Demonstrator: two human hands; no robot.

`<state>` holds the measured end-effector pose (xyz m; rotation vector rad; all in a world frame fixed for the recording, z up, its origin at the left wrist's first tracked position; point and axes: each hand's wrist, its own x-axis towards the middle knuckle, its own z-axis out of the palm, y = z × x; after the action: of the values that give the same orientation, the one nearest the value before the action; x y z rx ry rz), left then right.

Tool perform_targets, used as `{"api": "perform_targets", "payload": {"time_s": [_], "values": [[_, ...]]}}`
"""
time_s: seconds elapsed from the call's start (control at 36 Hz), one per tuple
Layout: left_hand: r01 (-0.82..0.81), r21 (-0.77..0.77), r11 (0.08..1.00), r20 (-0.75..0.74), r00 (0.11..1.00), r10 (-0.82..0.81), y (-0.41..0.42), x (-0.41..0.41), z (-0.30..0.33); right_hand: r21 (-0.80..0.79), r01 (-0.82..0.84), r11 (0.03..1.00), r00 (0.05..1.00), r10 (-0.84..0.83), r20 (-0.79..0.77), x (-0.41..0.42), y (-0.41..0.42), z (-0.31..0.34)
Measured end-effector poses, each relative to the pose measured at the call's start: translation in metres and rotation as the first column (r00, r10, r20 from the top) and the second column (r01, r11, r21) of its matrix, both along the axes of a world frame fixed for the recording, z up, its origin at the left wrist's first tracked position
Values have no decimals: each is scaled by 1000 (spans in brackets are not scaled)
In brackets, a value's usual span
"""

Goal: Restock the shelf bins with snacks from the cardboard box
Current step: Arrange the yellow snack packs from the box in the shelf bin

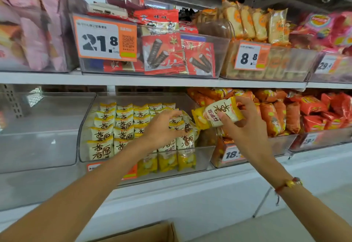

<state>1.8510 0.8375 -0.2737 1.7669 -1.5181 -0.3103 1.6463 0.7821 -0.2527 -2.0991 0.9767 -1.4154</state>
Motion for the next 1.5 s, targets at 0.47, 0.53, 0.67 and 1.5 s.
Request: {"api": "perform_targets", "payload": {"time_s": [0.47,0.53,0.67,1.5], "values": [[-80,17,997,725,688,43,-34,-1,-11,-325,83,942,623,-304,-721,38,-21,5],[-68,-6,998,739,672,51,-32,-2,-15,-336,83,938,624,-312,-716,43,-17,-1],[-26,28,999,658,753,1,-31,0,-22,-341,98,935,573,-333,-749,63,-23,-15],[19,8,1000,423,906,-20,-17,19,-36,-501,-464,730,174,-480,-860,69,-64,-11]]}}
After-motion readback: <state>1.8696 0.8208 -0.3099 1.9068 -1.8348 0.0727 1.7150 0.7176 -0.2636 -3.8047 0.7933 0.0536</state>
